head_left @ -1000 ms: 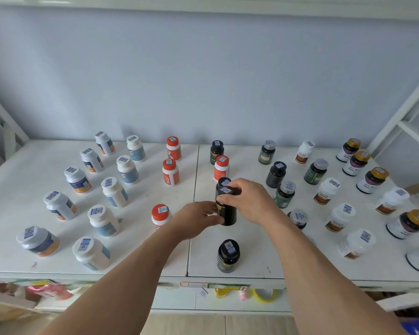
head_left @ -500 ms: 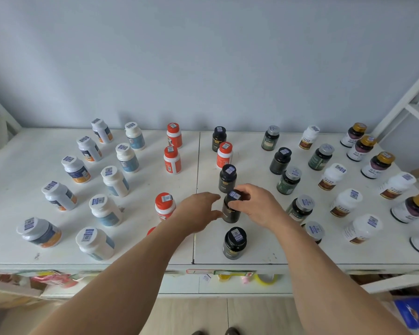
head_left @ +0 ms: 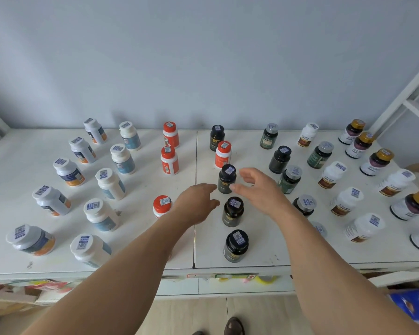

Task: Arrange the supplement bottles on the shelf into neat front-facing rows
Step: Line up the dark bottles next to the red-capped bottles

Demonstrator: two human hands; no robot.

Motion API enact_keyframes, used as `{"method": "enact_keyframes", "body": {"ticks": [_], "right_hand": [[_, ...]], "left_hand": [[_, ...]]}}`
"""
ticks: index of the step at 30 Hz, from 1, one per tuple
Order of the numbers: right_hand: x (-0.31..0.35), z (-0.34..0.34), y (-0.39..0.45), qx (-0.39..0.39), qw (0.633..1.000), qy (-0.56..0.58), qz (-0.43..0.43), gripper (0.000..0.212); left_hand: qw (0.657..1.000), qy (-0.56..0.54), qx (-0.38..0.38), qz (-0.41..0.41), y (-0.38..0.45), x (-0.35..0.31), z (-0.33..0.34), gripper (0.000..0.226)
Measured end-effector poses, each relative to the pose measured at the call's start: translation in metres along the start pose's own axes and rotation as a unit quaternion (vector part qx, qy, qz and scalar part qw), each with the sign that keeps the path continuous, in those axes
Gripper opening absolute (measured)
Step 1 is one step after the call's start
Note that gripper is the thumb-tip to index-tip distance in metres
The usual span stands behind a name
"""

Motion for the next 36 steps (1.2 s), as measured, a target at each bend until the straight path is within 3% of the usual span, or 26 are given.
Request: {"method": "enact_keyframes", "body": {"ticks": [11,16,26,36], "right_hand": [[0.01,0.016,0.063,0.076,0.991,-0.112,-0.015,0.054],[0.016,0.009,0.071,0.071,0.99,-0.117,-0.041,0.04],[0.048,-0.015,0.076,0.019,0.99,-0.127,-0.059,0.037],[0.058,-0.009,0.073,0.003,0.991,-0.122,-0.054,0.042]], "left_hand": [[0.995,-0.058,0.009,-0.078,0.04,0.0,-0.007,0.055],[0.991,-0.101,0.017,-0.082,0.05,-0.004,-0.005,0.051],[0.98,-0.189,0.013,-0.056,0.055,-0.012,-0.035,0.044],[0.982,-0.185,0.018,-0.035,0.049,-0.007,-0.048,0.04]]}}
Point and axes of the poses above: each hand's wrist, its own y-axis towards the middle knuckle, its own z-axis out of the palm, x = y × z, the point moved 8 cm from there along y, towards the middle knuckle, and after that the axes turned 5 degrees about y, right-handed, at the moved point
